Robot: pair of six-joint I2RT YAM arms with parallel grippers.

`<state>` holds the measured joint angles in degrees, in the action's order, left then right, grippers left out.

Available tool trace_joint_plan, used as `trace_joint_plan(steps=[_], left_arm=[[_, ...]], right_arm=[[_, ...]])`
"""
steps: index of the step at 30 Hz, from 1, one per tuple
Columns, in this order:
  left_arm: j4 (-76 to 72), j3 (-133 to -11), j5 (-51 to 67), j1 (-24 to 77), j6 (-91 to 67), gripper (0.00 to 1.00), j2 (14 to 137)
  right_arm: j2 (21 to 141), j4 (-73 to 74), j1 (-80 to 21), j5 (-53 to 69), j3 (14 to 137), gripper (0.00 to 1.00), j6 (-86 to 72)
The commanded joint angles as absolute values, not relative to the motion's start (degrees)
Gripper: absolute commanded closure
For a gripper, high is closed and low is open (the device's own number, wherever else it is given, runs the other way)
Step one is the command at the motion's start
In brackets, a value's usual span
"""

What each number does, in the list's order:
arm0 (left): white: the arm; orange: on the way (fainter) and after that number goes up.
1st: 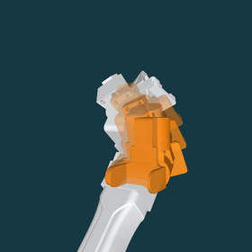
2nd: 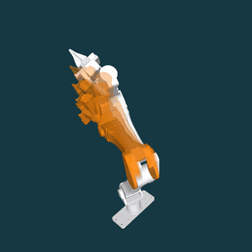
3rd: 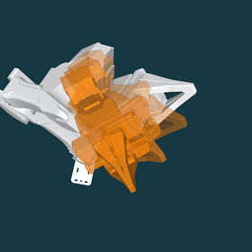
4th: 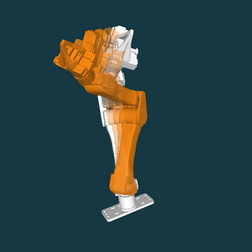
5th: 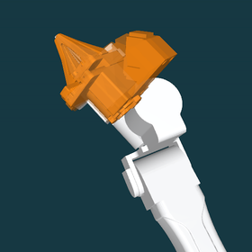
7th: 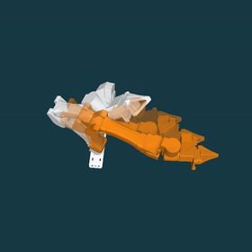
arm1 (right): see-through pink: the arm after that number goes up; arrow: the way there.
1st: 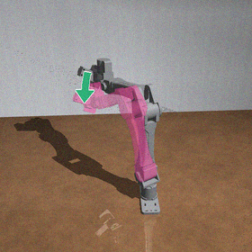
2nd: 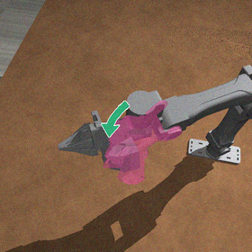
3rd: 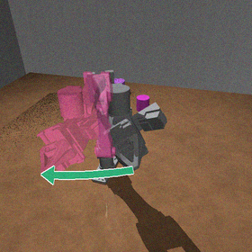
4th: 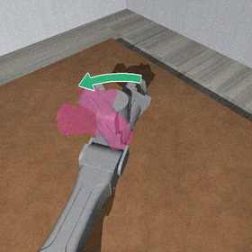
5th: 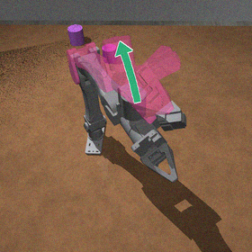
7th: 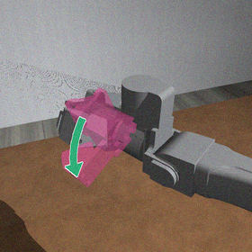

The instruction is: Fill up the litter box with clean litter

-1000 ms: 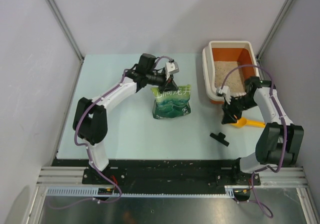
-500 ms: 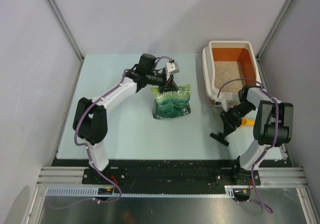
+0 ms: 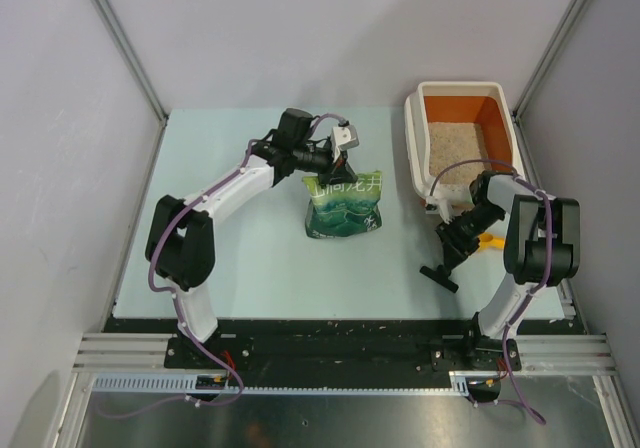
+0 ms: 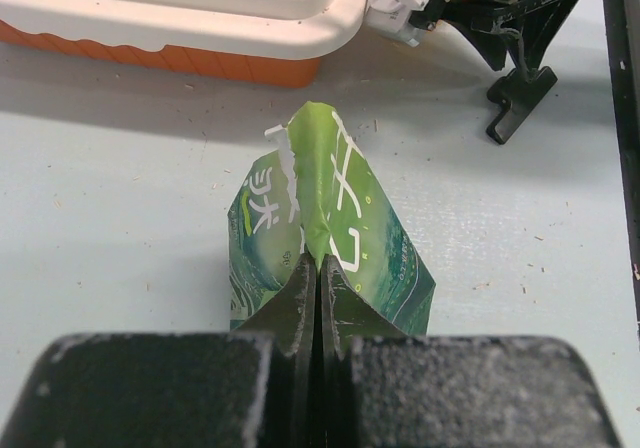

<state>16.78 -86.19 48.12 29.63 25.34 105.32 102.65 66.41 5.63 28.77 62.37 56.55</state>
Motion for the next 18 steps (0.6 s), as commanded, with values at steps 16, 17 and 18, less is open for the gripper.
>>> trace_joint_plan(steps=[16,17,18], left_arm=[[17.84,-84.64,45.70,29.79,24.52,1.00,102.92],[17.84,-84.73,45.70,29.79,24.43,1.00,102.92],[17.84,-84.64,45.79,29.79,24.43,1.00,103.01]], right_arm=[[103.28,67.59,3.60,30.32,60.64,0.99,57.83],[102.58,67.76,3.52,31.11,60.64,1.00,58.27],[100.83,68.37,3.43,31.37,60.73,1.00,58.71]])
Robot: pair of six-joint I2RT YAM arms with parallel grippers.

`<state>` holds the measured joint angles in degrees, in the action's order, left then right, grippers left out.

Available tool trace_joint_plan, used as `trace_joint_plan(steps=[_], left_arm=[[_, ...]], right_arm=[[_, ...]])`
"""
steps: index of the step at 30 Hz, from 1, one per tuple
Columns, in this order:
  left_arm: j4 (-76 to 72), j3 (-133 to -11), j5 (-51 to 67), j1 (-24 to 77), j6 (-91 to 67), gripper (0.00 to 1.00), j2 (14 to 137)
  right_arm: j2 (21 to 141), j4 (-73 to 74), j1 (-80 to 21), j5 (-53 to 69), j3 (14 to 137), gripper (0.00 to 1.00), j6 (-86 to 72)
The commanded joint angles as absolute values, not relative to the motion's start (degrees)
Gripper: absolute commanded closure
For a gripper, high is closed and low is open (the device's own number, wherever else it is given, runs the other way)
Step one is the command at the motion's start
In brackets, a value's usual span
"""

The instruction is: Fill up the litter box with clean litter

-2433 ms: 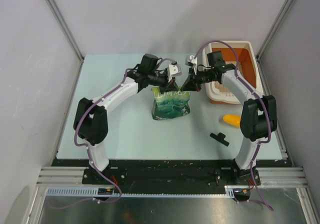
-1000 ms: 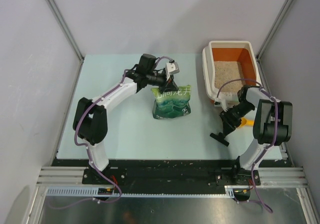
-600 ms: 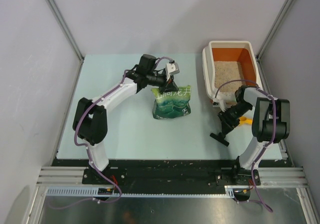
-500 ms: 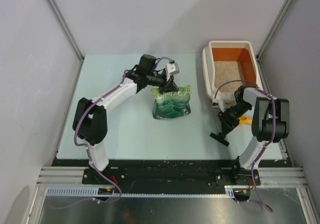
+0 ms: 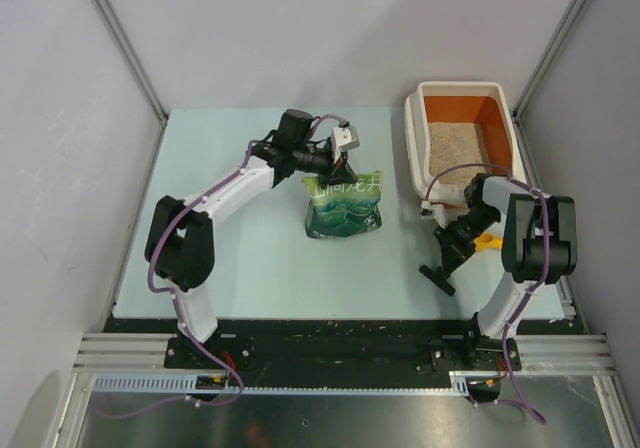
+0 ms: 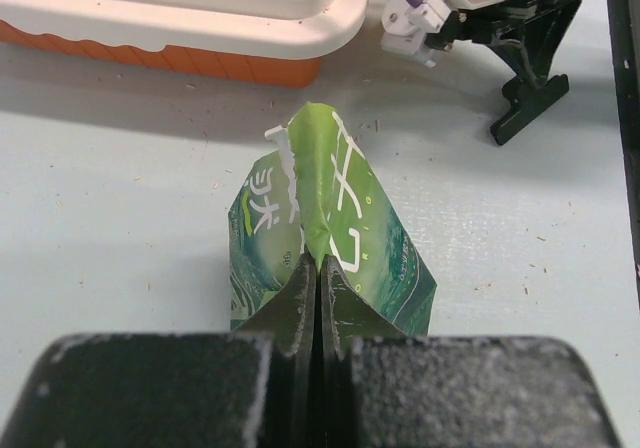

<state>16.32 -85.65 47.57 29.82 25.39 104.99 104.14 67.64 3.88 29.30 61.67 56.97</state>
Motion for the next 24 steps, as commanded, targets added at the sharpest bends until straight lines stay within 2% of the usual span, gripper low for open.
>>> trace_joint_plan(steps=[1,9,13,24], left_arm=[[17.84,-84.73,45.79,29.79,24.52,1.00,103.01],[17.75,-85.08,47.11,29.79,24.61,1.00,103.62],[17.84,-85.34,47.46,29.79,24.78,1.00,103.62],[17.93,-84.90,50.54,30.41,25.31,1.00,103.27]], right_arm=[[99.77,68.81,3.17,31.55,60.82,1.00,59.41],[83.33,74.26,-6.58,34.54,63.36,1.00,67.40],[78.05,71.46,-11.68,36.47,68.36,1.00,67.85],[90.06,59.25,-13.18,43.24,86.82,1.00,56.35]])
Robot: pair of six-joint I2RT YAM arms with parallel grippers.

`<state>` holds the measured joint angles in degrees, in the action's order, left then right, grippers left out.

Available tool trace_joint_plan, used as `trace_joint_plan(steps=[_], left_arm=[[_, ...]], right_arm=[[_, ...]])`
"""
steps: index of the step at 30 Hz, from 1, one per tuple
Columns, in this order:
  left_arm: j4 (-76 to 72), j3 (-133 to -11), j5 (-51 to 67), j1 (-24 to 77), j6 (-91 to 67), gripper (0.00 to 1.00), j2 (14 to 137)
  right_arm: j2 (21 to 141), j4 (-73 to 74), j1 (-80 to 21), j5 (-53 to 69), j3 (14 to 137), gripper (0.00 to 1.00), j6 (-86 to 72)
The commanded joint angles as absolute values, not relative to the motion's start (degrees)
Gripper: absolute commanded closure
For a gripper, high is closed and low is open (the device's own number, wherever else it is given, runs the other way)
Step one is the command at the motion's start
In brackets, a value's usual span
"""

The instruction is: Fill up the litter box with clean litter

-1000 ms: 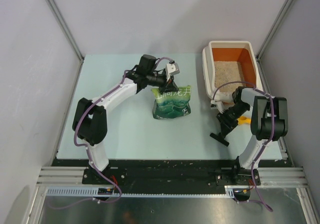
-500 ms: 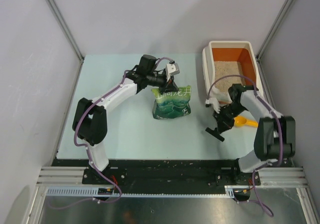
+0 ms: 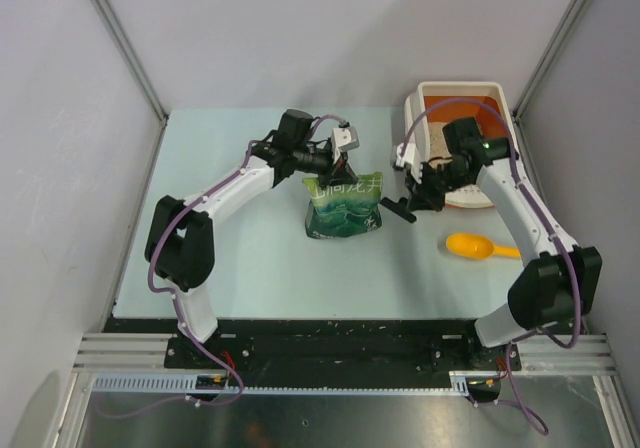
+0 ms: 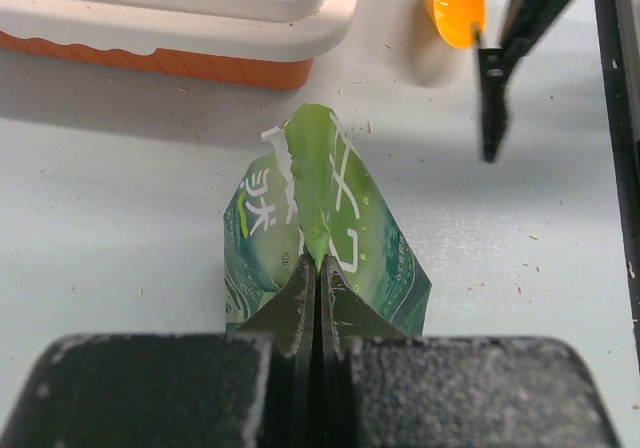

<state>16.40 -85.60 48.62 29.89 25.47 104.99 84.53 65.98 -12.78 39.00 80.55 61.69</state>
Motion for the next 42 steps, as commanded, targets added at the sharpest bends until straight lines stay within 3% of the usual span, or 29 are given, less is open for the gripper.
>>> trace_joint_plan(steps=[1,7,14,17,25,31,34,35,36,38,42], left_arm=[[17.93,-84.90,50.62,30.50,25.05,1.00,103.36],[17.93,-84.73,52.12,30.50,24.26,0.88,102.92],[17.93,-84.99,54.40,30.85,23.12,0.64,103.45],[17.93,-85.08,54.93,31.11,23.03,0.61,103.80],[17.93,-86.83,55.37,32.17,23.20,0.74,105.99],[17.93,-87.63,55.37,32.52,23.29,1.00,106.79],[17.84,-87.45,55.37,32.52,23.73,1.00,106.70],[17.93,-87.28,55.37,32.52,24.17,1.00,106.61],[17.93,-87.19,55.37,32.52,24.60,1.00,106.26],[17.93,-86.66,55.81,32.43,26.18,1.00,105.91],[17.84,-86.13,57.12,32.34,27.77,1.00,105.12]], right_arm=[[91.31,58.89,-13.53,44.03,88.14,1.00,55.03],[96.76,53.88,-15.29,42.90,93.42,1.00,52.82],[98.09,51.25,-16.35,42.10,94.40,1.00,50.63],[97.74,49.49,-16.96,42.10,93.78,1.00,49.14],[96.33,46.94,-18.45,41.31,90.97,1.00,47.11],[95.80,46.14,-18.54,40.96,89.74,1.00,45.89],[95.36,45.97,-15.39,44.72,90.44,0.81,41.51],[95.27,46.92,-11.81,47.00,90.61,0.66,41.83],[95.27,48.67,-10.04,52.68,90.96,0.59,43.32],[95.36,55.96,-6.87,56.41,91.58,0.49,50.93],[95.97,65.64,-5.19,59.58,91.41,0.41,60.80]])
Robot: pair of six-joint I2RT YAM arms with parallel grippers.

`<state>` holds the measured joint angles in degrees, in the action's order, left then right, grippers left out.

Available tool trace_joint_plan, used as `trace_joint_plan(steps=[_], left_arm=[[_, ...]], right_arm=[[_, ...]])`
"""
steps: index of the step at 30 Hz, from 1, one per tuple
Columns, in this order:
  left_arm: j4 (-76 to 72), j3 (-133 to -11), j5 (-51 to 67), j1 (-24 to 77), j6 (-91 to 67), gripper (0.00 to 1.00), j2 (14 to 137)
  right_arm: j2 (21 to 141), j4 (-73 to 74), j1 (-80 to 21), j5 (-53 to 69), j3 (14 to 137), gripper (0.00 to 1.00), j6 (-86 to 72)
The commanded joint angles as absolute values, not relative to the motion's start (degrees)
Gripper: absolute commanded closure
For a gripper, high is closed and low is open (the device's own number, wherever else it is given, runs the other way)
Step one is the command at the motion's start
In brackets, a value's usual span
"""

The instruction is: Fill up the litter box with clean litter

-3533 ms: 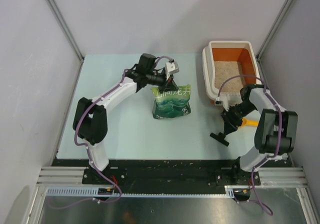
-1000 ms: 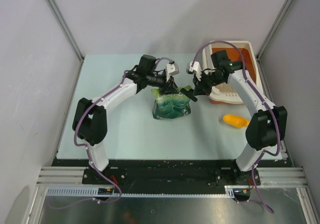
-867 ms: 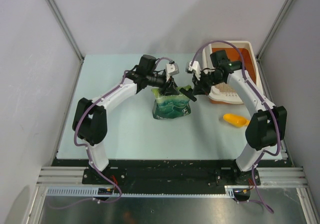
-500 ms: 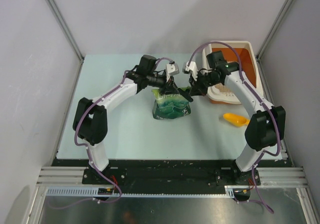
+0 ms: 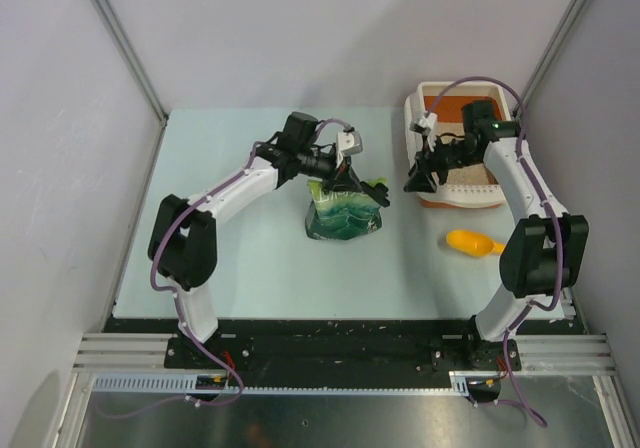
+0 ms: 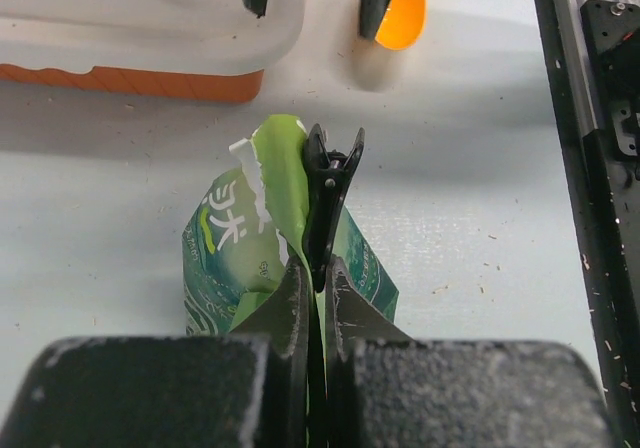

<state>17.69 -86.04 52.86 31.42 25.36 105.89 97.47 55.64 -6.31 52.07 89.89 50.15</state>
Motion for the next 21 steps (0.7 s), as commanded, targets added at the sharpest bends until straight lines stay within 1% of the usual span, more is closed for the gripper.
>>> trace_joint_plan(steps=[1,9,14,21], left_arm=[[17.93,-85.96,57.39,32.43,28.12,1.00,105.03],[17.93,-85.08,58.18,32.34,31.38,1.00,104.33],[17.93,-85.17,58.27,32.43,31.64,1.00,104.15],[17.93,-85.52,58.18,32.52,31.73,1.00,103.97]], right_arm=[[96.15,68.53,-5.27,60.02,91.41,0.40,62.21],[96.59,68.91,-7.73,62.75,89.65,0.40,65.13],[97.29,68.38,-8.70,61.88,89.30,0.39,66.27],[98.44,64.26,-9.40,59.59,89.04,0.39,63.20]])
